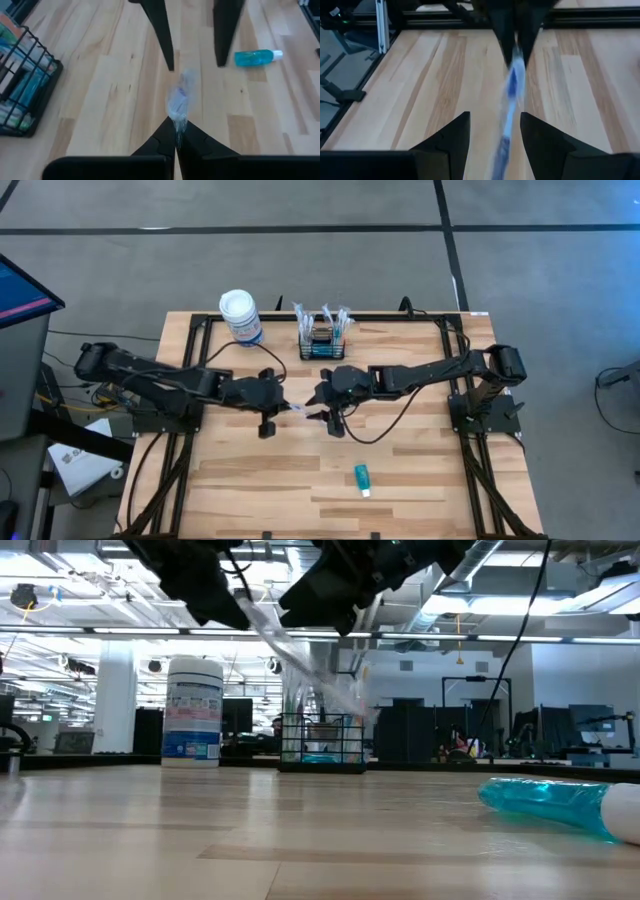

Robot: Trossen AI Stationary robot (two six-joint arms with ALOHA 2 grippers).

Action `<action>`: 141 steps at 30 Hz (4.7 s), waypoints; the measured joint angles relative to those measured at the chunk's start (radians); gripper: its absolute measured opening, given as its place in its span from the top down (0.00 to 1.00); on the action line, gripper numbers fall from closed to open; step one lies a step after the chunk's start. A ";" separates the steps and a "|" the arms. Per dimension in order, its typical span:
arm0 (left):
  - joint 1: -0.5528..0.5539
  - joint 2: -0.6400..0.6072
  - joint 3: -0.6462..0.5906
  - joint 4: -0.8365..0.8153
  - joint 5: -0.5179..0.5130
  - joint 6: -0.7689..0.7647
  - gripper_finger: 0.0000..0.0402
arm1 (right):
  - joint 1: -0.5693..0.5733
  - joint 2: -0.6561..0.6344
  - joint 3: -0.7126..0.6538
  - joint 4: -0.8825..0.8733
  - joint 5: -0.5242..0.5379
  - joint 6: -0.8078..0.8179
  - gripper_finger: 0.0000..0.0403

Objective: Pick & Place toothbrushing station
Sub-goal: Put the purple toothbrush into the black wire organizer

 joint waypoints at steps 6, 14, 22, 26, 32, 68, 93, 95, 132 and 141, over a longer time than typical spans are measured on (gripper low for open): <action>0.000 0.092 0.057 0.004 0.003 0.049 1.00 | 0.000 0.000 0.000 0.013 0.000 0.000 0.60; 0.000 0.132 0.099 -0.005 0.003 0.077 1.00 | 0.000 0.000 0.000 -0.035 0.002 0.013 0.63; 0.000 0.127 0.100 -0.020 0.000 0.074 1.00 | -0.006 0.000 0.000 -0.061 0.005 0.016 0.65; 0.000 0.126 0.100 -0.018 0.000 0.073 1.00 | -0.002 0.000 0.000 -0.061 0.005 0.016 0.66; -0.001 0.126 0.100 -0.012 0.000 0.073 1.00 | -0.001 0.000 0.000 -0.046 0.007 0.042 0.68; -0.005 0.125 0.099 -0.028 0.003 0.072 1.00 | 0.002 0.143 0.064 -0.023 0.004 0.034 0.73; -0.004 0.125 0.029 -0.080 0.000 0.029 1.00 | 0.008 0.166 0.062 -0.175 0.006 0.042 0.80; -0.004 0.125 0.004 -0.079 0.000 0.008 1.00 | 0.007 0.167 0.061 -0.185 0.008 0.042 0.80; -0.004 0.125 -0.155 -0.031 0.014 -0.141 0.66 | -0.044 0.312 0.063 -0.246 0.030 0.060 0.80; -0.004 0.125 -0.155 -0.014 0.013 -0.141 0.67 | -0.042 0.312 0.063 -0.241 0.087 0.037 0.80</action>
